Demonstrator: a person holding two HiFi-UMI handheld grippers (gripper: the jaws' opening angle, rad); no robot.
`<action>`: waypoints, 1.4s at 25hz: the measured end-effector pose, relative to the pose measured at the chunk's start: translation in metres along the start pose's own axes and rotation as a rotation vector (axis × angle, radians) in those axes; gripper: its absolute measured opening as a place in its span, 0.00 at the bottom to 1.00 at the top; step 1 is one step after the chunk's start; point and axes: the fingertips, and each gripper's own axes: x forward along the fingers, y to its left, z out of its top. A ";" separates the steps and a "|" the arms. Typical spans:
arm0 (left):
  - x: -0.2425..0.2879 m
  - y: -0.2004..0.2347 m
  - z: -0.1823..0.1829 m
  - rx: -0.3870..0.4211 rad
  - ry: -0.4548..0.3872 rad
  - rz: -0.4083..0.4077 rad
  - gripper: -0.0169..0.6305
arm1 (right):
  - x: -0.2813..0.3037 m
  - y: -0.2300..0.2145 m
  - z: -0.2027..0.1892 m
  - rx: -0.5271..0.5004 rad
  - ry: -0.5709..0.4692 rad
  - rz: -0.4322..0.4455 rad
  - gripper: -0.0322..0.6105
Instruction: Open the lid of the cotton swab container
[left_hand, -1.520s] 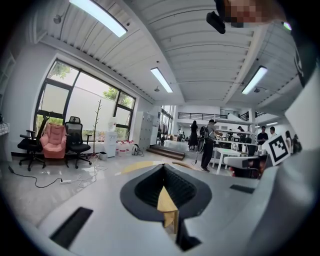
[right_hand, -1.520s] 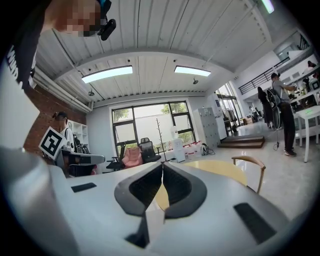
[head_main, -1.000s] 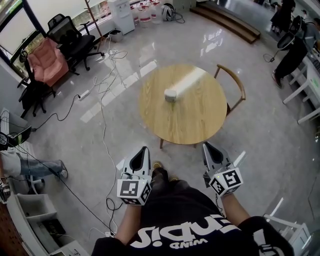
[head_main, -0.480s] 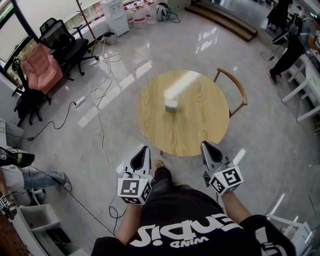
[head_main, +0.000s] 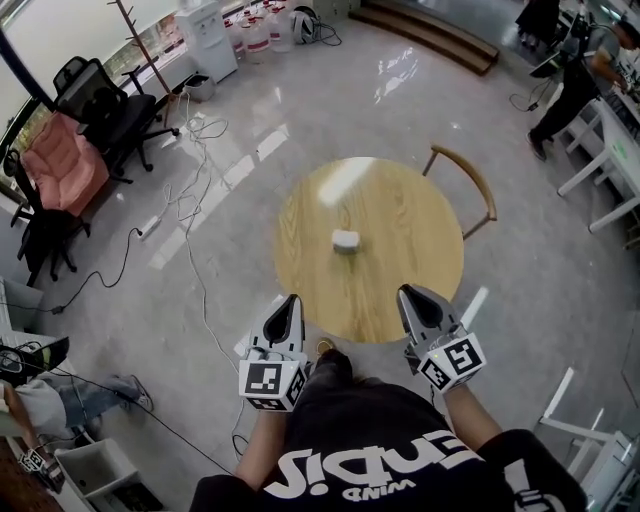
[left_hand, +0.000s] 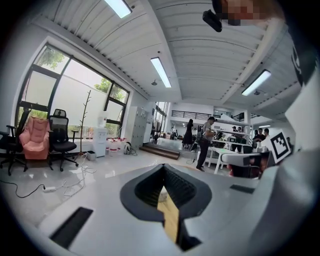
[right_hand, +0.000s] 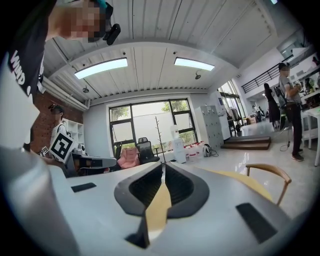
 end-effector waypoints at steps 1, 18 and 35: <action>0.006 0.004 0.001 0.003 0.002 -0.011 0.04 | 0.006 -0.001 0.001 -0.001 -0.005 -0.005 0.05; 0.077 0.017 0.024 0.018 0.028 -0.114 0.04 | 0.052 -0.030 0.017 0.006 -0.002 -0.019 0.17; 0.108 0.007 0.029 0.008 0.004 -0.072 0.04 | 0.084 -0.048 0.007 -0.032 0.058 0.148 0.52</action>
